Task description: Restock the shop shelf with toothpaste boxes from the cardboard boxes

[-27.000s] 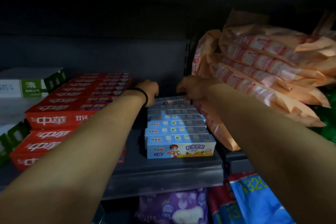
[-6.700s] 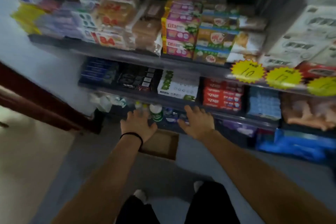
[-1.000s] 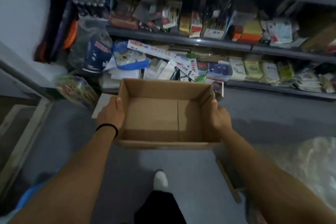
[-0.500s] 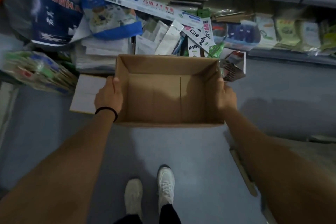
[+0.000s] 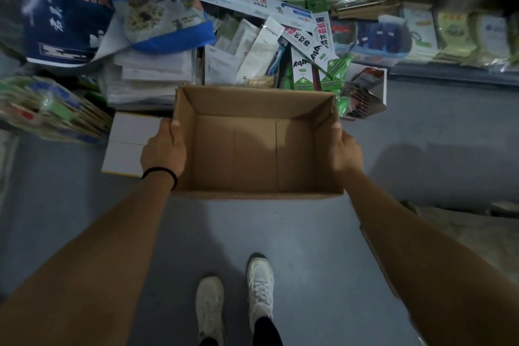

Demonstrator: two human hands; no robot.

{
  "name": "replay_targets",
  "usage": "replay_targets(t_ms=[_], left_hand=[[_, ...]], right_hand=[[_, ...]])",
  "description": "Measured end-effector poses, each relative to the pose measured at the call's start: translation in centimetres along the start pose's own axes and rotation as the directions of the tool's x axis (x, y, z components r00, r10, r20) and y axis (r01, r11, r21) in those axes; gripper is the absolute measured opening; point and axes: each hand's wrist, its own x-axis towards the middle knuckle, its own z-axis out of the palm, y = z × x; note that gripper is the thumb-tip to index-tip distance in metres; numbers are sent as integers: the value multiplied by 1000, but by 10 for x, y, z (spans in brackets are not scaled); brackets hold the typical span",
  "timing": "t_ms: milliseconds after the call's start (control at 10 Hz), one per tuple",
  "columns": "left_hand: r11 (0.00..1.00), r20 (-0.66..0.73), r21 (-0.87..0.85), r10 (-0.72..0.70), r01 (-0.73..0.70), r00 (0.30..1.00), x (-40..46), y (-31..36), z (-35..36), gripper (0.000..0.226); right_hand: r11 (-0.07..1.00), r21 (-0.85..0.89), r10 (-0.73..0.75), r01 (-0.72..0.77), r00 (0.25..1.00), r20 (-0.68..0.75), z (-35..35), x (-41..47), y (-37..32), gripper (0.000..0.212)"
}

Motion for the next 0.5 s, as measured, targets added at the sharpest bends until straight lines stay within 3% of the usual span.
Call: replay_targets(t_ms=[200,300,400,500], left_hand=[[1000,54,11,-15,15,998,-3,5,-7,48],[1000,42,31,3,-4,999,-5,12,-13,48],[992,27,109,54,-56,998,-12,24,-29,44],[961,21,209,179,-179,984,-30,51,-59,42]], right_hand=[[994,-90,-58,58,998,-2,-5,-3,-2,62],[967,-228,-112,112,994,15,-13,-9,-9,56],[865,-484,-139,135,990,26,-30,-22,-24,48],[767,-604,-233,216,971,51,-53,-46,-55,47]])
